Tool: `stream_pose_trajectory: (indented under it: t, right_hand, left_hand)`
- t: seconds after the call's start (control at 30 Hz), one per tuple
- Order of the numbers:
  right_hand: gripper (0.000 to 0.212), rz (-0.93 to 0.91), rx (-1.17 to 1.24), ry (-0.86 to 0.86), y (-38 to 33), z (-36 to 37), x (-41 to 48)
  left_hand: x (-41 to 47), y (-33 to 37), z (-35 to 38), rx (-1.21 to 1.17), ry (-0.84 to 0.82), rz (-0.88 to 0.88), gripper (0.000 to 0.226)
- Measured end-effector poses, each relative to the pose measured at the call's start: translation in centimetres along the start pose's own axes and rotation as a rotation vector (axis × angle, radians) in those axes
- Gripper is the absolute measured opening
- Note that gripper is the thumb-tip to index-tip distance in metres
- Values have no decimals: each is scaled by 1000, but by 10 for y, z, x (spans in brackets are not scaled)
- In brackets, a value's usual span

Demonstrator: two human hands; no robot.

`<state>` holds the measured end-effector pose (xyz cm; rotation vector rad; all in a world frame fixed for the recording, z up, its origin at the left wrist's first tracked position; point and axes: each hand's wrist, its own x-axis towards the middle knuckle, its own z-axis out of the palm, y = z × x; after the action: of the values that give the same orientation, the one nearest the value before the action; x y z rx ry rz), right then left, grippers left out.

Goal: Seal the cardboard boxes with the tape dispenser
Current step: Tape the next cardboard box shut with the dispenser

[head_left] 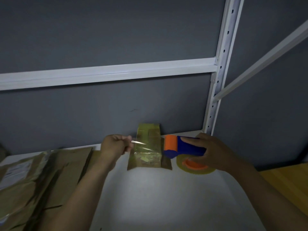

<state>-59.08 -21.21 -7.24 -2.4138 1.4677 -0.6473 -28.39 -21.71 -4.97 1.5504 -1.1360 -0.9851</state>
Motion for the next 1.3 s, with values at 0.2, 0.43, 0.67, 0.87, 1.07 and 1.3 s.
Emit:
stream_pose_trajectory:
  t: [0.2,0.43,0.67,0.87,1.07,1.3]
  right_hand:
    - [73,23,-154,-112,1,-1,4]
    - [69,29,-221,-161,2,9,18]
    - [71,-38,-348,-178,6,25,27]
    - [70,-33,-361,-186,6,28,32]
    - [65,-38,-320,-174,-11,41,46]
    - [66,-60,-329,-141,-18,47,52]
  left_hand:
    - [11,-18,-1,27,-59,-73,34]
    - [23,-41,4,161,41,-35,29]
    - [40,-77,11,431,12,36,44]
    - [27,-104,9,318,101,152,48]
    - [15,-91,24,139,-306,412,64]
    - [42,-108,23,1098,-185,809,106]
